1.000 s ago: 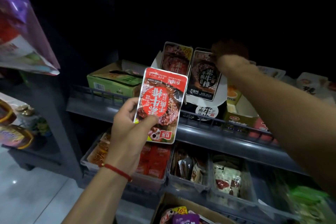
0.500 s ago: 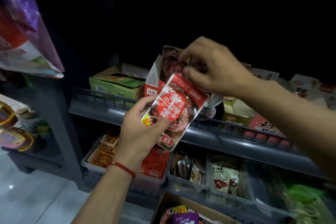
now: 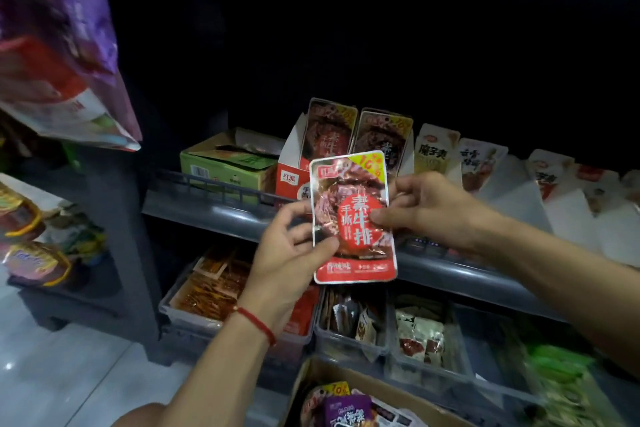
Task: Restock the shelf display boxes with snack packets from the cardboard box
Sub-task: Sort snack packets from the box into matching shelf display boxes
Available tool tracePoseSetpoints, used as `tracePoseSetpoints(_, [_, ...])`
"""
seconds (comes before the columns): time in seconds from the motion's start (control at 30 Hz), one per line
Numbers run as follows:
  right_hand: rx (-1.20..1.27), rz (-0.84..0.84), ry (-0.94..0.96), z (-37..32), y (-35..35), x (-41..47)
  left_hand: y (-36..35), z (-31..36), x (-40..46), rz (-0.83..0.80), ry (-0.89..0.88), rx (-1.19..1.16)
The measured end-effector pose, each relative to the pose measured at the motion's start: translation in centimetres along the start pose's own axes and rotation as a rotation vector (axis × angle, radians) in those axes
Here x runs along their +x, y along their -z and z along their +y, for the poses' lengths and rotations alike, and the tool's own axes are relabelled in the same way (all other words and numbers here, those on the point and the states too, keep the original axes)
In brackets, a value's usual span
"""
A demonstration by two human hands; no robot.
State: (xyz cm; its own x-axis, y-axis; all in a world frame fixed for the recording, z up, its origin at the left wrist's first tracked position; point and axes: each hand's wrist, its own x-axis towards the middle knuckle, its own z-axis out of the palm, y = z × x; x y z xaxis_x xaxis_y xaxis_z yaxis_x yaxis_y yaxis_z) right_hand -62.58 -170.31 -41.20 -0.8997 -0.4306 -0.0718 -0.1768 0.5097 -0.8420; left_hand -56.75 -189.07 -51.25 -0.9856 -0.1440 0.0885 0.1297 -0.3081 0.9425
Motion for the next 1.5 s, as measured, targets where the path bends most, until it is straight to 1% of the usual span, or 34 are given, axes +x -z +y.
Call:
tracePoseSetpoints(0.1, [-0.141,0.099,0.067,-1.1,0.2,-0.1,0.2,0.3,-0.1,0.015,-0.075,0.129])
tracePoseSetpoints(0.17, [-0.346,0.115,0.145,-2.3,0.4,0.1,0.5,0.6,-0.3,0.026,-0.125,0.177])
tracePoseSetpoints(0.2, [-0.411,0.11,0.179,-3.0,0.5,0.3,0.7,0.9,-0.3,0.055,-0.15,0.201])
tracePoseSetpoints(0.23, [-0.42,0.121,0.212,-3.7,0.7,0.7,1.0,1.1,-0.3,0.101,-0.174,0.214])
tracePoseSetpoints(0.27, [-0.372,0.167,0.234,-4.5,1.1,1.3,1.5,1.4,-0.2,0.158,-0.192,0.207])
tracePoseSetpoints(0.37, [-0.258,0.441,0.315,-6.2,2.9,4.7,3.6,2.2,0.5,0.314,-0.217,0.123])
tracePoseSetpoints(0.43, [-0.27,0.603,0.299,-6.8,3.7,7.4,4.7,2.6,1.0,0.361,-0.198,0.086])
tracePoseSetpoints(0.5, [-0.315,0.672,0.231,-7.2,3.6,9.8,5.5,2.9,1.3,0.391,-0.163,0.061])
tracePoseSetpoints(0.6, [-0.448,0.65,0.114,-7.4,2.6,12.3,6.0,3.3,1.6,0.4,-0.143,0.045])
tracePoseSetpoints(0.77, [-0.643,0.535,-0.029,-6.1,-0.3,15.9,6.3,3.2,1.8,0.385,-0.112,0.066])
tracePoseSetpoints(0.83, [-0.692,0.496,-0.059,-5.4,-1.0,17.0,6.4,3.1,1.8,0.379,-0.094,0.078])
tracePoseSetpoints(0.97, [-0.745,0.506,-0.069,-5.0,-1.7,18.4,6.5,3.2,2.1,0.357,-0.067,0.094])
tracePoseSetpoints(1.17, [-0.852,0.535,-0.021,-5.3,-1.9,18.7,6.2,3.0,2.2,0.342,-0.037,0.116])
tracePoseSetpoints(1.33, [-1.079,0.552,0.086,-5.4,-1.5,19.0,5.9,2.9,2.4,0.307,-0.025,0.149])
tracePoseSetpoints(1.4, [-1.019,0.573,0.133,-5.5,-1.4,18.5,5.6,3.1,2.4,0.282,-0.036,0.167])
tracePoseSetpoints(1.5, [-0.804,0.669,0.31,-6.2,-1.2,16.0,5.5,3.6,2.6,0.217,-0.106,0.189])
